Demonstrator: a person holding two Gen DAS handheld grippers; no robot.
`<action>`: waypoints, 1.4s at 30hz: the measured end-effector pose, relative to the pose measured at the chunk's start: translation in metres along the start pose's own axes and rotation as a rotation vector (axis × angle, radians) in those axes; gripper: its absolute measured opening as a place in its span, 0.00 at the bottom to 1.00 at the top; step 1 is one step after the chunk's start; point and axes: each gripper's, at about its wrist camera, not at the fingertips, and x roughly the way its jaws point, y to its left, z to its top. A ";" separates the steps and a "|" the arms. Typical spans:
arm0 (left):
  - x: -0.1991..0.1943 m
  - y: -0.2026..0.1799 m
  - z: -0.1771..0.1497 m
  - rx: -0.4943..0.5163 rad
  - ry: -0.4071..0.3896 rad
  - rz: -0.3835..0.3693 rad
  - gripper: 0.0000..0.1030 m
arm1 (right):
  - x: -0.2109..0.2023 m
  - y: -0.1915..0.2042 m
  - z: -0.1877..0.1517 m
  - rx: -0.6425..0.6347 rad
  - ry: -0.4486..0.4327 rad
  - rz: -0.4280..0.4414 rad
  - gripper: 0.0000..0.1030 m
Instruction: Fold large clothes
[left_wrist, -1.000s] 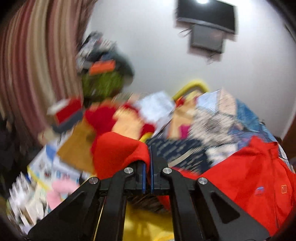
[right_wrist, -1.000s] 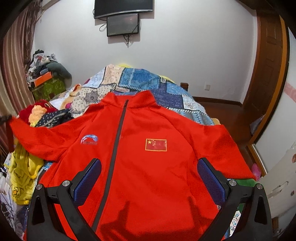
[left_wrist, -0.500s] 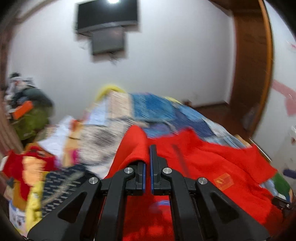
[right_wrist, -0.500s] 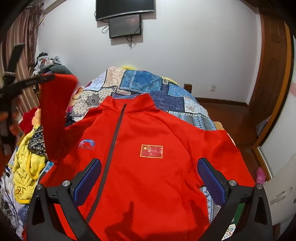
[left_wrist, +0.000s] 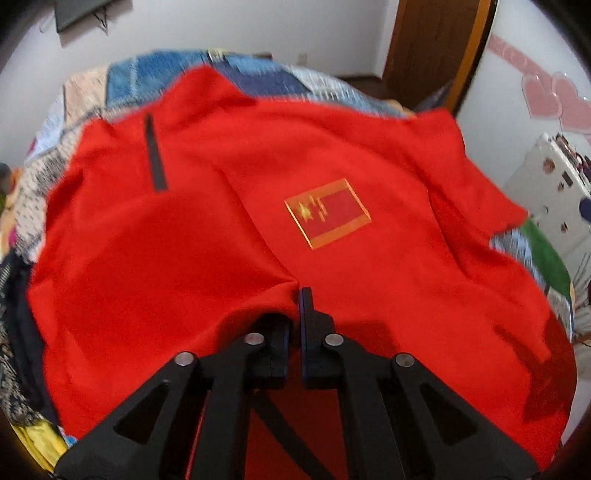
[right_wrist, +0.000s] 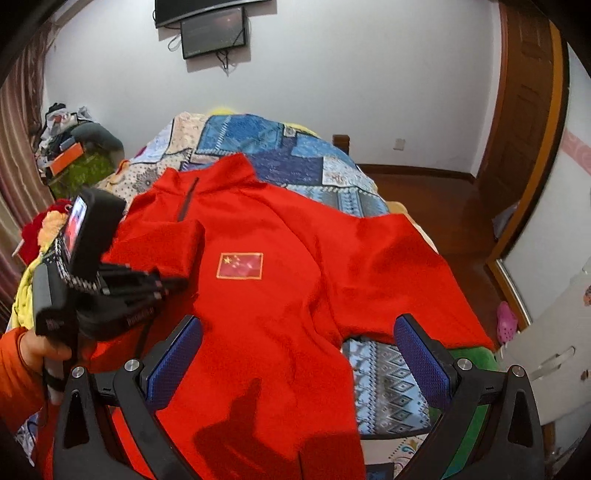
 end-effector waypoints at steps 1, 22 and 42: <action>0.001 -0.002 -0.004 0.000 0.015 0.000 0.04 | 0.000 0.001 0.000 -0.006 0.004 -0.001 1.00; -0.120 0.165 -0.122 -0.278 -0.097 0.190 0.79 | 0.042 0.174 0.028 -0.352 0.059 0.175 1.00; -0.045 0.242 -0.172 -0.466 0.004 0.220 0.79 | 0.158 0.292 0.010 -0.571 0.229 0.265 0.30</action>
